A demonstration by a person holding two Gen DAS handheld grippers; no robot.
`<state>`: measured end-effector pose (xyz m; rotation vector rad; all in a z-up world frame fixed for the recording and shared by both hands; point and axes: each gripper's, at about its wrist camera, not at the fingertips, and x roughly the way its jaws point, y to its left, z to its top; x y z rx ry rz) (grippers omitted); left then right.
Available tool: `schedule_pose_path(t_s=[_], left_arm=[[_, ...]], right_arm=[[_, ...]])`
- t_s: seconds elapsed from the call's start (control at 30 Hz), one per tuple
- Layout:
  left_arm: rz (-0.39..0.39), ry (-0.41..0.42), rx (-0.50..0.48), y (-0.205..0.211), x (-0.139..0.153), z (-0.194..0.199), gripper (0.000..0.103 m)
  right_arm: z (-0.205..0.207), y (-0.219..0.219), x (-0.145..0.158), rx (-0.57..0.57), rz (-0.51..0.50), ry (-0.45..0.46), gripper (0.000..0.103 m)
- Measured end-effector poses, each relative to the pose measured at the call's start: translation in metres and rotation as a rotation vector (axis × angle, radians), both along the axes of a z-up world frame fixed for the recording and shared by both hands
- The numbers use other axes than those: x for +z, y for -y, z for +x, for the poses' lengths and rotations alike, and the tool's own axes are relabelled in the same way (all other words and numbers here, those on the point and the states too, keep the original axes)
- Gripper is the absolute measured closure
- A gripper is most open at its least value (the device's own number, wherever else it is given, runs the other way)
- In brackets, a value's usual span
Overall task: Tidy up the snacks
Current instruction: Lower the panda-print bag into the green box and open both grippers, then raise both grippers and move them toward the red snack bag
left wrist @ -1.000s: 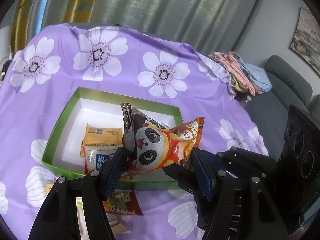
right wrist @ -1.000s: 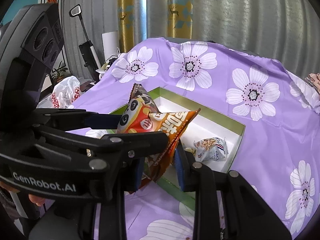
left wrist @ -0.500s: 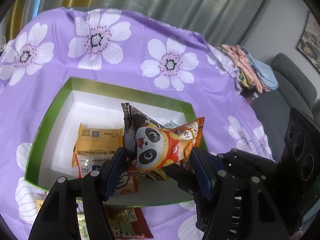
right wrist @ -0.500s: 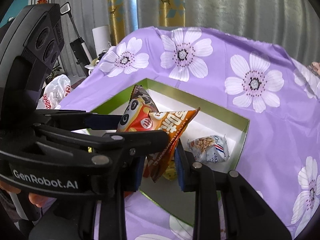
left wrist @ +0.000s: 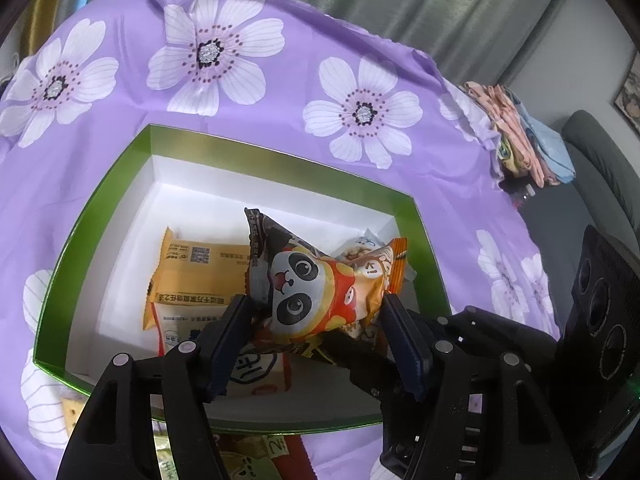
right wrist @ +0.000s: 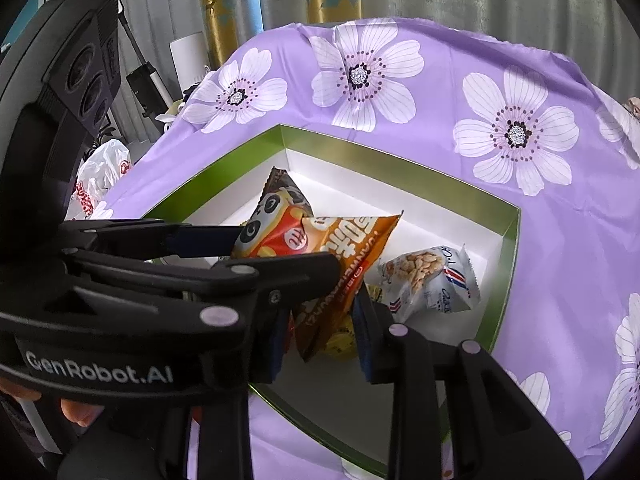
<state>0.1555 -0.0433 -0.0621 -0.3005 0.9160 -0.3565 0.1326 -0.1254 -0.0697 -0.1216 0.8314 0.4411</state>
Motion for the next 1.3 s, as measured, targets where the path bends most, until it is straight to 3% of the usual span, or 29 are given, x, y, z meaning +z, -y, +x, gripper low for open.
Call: schedule_pose_path(t_s=[0.07, 0.2, 0.43, 0.57, 0.63, 0.7, 0.8, 1.1, 1.3], left_arm=[[0.015, 0.004, 0.008, -0.001, 0.001, -0.001, 0.034], [0.038, 0.026, 0.035, -0.004, 0.009, -0.006, 0.026], [0.078, 0.077, 0.064, -0.009, 0.031, -0.021, 0.025], [0.103, 0.105, 0.080, -0.012, 0.044, -0.035, 0.023], [0.099, 0.115, 0.090, -0.014, 0.050, -0.042, 0.012], [0.097, 0.138, 0.100, -0.015, 0.057, -0.051, 0.007], [0.095, 0.153, 0.098, -0.016, 0.065, -0.064, 0.007], [0.065, 0.164, 0.116, -0.027, 0.082, -0.103, 0.007], [0.036, 0.134, 0.189, -0.055, 0.073, -0.135, 0.006]], right_arm=[[0.000, -0.001, 0.000, 0.001, 0.002, -0.005, 0.068], [-0.004, -0.001, 0.003, -0.009, -0.008, 0.009, 0.056], [-0.017, 0.004, 0.020, -0.036, -0.018, 0.056, 0.047], [-0.032, 0.005, 0.036, -0.045, -0.025, 0.108, 0.036], [-0.040, 0.006, 0.044, -0.045, -0.025, 0.127, 0.035], [-0.047, 0.008, 0.050, -0.045, -0.017, 0.138, 0.031], [-0.059, 0.010, 0.061, -0.049, -0.004, 0.162, 0.023], [-0.098, 0.011, 0.084, -0.034, 0.026, 0.196, 0.016], [-0.123, 0.020, 0.084, -0.011, 0.072, 0.179, 0.014]])
